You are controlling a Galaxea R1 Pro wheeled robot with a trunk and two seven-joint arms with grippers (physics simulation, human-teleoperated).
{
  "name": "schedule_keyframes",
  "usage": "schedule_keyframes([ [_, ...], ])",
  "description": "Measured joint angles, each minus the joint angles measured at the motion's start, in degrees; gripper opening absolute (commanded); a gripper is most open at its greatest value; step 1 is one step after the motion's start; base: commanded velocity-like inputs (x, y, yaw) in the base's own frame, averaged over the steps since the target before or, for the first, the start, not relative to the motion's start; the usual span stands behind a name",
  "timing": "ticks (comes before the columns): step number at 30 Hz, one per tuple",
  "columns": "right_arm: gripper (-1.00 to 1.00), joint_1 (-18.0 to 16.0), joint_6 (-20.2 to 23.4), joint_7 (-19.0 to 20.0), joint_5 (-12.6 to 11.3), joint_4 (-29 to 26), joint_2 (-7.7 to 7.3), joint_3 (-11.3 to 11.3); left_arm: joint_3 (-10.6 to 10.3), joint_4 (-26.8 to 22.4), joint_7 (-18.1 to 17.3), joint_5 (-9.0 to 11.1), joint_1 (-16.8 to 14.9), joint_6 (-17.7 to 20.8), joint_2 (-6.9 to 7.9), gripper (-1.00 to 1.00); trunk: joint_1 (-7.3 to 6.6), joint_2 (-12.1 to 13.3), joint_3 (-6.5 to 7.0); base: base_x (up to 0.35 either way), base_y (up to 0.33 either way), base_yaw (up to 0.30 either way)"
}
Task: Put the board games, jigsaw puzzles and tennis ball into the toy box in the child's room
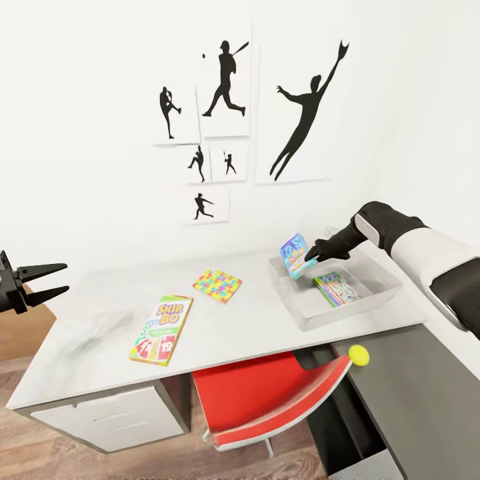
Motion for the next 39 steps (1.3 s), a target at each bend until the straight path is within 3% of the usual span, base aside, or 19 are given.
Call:
schedule_keyframes([
  [39, -1.00, -0.1, 0.0, 0.1, 0.2, 1.1, -1.11, -0.2, 0.0, -0.7, -0.4, 0.1, 0.0, 0.2, -0.19, 1.00, 0.00, 0.0, -3.69, 0.000, 0.000, 0.000],
])
